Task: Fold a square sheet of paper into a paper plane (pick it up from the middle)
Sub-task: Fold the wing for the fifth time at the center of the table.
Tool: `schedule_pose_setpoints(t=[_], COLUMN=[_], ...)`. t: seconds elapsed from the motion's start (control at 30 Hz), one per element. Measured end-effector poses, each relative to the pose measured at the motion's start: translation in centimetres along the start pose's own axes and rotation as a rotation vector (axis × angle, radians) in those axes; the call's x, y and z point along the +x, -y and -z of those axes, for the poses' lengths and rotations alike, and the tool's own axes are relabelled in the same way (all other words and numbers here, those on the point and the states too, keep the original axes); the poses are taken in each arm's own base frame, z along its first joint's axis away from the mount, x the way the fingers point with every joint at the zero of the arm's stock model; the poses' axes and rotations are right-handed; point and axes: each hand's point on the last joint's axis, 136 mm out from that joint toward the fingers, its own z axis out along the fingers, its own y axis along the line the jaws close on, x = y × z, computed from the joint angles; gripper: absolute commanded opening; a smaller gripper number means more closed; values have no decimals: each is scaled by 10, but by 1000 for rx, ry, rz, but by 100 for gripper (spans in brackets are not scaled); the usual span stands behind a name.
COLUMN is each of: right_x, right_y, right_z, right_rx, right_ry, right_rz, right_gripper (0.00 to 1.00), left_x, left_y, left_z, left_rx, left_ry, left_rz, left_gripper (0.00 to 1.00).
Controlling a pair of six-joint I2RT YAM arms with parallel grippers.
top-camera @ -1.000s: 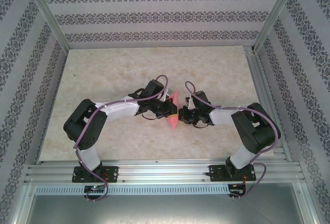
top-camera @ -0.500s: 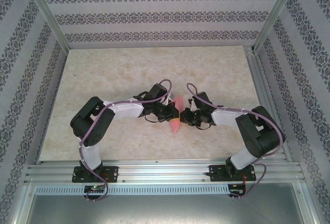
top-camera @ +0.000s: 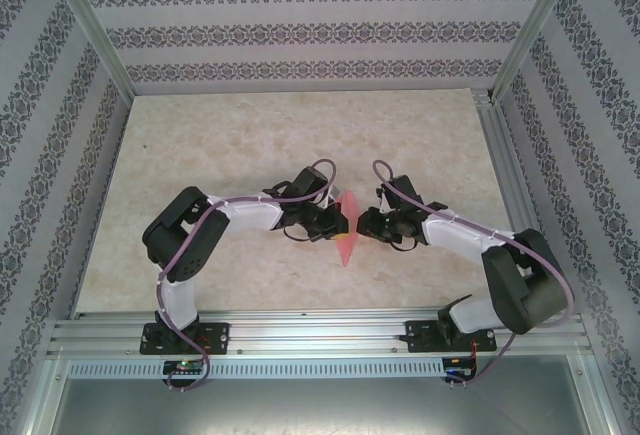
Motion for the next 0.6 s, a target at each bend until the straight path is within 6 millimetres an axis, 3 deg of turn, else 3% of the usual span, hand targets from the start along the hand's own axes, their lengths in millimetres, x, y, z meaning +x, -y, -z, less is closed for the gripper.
schedule_pose_setpoints(t=[0.23,0.3,0.4,0.6], right_x=[-2,2,7,13], right_y=[-16,-15,-15,-11], right_z=[21,22,25,26], right_rx=[-87,-88,-93,-73], right_ry=[85,83,88,86], right_rz=[98,118,132,133], right_gripper=[29,21,18,25], left_x=[-5,-8,-10,-14], left_y=[19,14,5,-7], left_z=[14,15,14,1], left_rx=[51,52,41,26], left_ry=[33,40,40,24], left_rz=[-4,17,43,62], left_gripper=[0,0,0,0])
